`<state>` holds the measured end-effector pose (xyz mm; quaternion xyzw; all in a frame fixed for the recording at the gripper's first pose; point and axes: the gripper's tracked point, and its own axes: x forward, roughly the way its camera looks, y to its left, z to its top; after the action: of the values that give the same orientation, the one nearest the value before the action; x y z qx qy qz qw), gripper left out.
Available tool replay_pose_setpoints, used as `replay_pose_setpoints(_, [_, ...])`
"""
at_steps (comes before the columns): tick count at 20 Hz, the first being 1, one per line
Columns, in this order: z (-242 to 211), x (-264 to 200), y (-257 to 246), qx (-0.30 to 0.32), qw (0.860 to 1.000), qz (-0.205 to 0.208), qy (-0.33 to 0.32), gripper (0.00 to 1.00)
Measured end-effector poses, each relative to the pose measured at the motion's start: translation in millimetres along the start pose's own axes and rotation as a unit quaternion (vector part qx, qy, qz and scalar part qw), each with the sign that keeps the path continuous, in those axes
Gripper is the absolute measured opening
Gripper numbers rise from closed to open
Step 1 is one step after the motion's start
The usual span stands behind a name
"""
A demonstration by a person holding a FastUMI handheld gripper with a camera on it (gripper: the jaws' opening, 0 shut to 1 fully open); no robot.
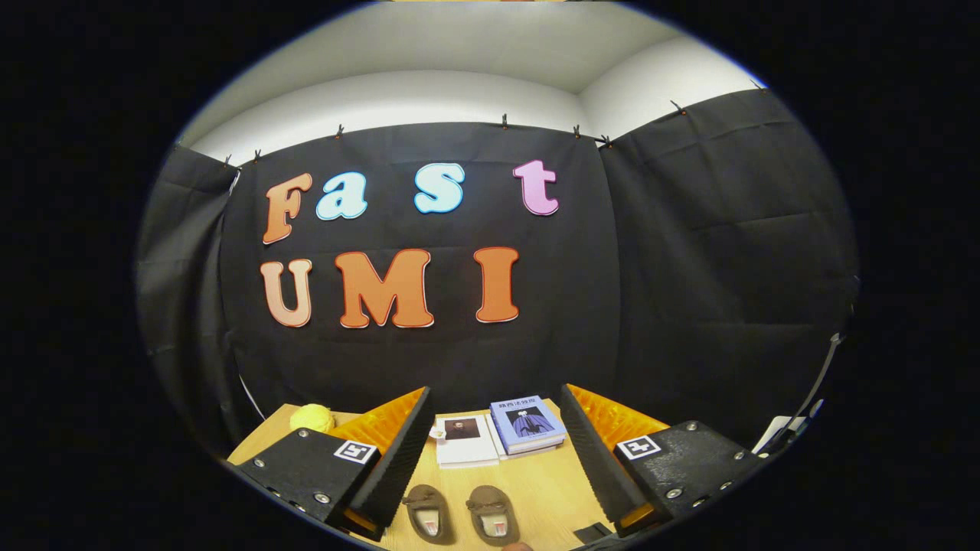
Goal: Open the storage box then place both shoes into the box .Put the left shoe in first, then the right shoe, with the right side of both shoes facing outward in a uniform manner.
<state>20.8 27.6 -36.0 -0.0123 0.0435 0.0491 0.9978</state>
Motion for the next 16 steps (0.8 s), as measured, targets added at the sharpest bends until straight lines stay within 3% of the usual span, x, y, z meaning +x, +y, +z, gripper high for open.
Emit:
replay_pose_setpoints(7, [-56.8, 28.1, 49.7, 0.040, 0.994, 0.086, 0.061, 0.98])
replay_pose_setpoints(16, [-175.8, 61.4, 121.6, 0.128, 0.956, 0.182, 0.191, 0.98])
